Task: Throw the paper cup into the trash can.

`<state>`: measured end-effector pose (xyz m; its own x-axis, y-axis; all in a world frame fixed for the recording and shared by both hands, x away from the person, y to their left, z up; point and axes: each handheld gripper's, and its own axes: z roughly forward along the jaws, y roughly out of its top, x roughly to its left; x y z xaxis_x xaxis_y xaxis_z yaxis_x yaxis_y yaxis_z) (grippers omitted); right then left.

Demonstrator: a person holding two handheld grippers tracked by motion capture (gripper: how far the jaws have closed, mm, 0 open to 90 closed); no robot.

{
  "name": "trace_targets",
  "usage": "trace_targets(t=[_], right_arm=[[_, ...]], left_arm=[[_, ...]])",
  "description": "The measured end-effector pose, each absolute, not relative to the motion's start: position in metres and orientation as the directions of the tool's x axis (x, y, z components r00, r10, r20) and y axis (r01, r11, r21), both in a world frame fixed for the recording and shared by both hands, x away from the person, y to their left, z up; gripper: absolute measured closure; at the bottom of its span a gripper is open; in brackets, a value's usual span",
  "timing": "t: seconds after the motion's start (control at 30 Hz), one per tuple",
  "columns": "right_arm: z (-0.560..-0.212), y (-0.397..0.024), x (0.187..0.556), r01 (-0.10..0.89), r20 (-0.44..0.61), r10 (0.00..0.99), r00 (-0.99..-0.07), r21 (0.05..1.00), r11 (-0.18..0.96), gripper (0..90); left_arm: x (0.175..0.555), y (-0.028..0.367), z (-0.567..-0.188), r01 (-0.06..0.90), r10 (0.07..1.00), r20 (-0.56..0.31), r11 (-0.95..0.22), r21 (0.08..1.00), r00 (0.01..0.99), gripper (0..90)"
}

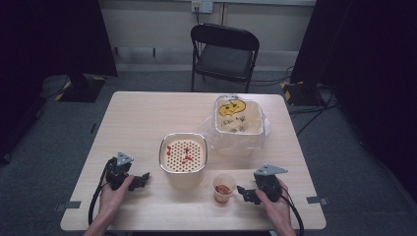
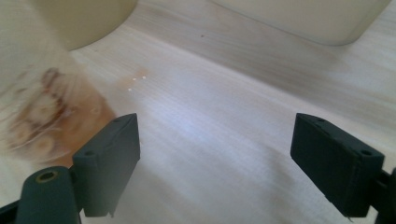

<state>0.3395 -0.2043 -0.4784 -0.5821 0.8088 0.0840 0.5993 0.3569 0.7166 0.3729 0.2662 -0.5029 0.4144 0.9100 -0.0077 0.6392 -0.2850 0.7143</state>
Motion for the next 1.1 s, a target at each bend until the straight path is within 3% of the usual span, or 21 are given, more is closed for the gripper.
trace_targets(t=[0.5,1.1], right_arm=[[-0.475,-0.191,0.303,0.583,0.18,0.701,-0.69,0.713,0.39,18.4],[-0.472,-0.15,0.324,0.523,0.183,0.636,-0.75,0.753,0.399,18.7]], left_arm=[[0.373,0.266,-0.503,0.64,0.911,-0.008,-0.284,0.714,0.413,0.0],[0.373,0.266,-0.503,0.64,0.91,-0.008,-0.285,0.714,0.414,0.0]])
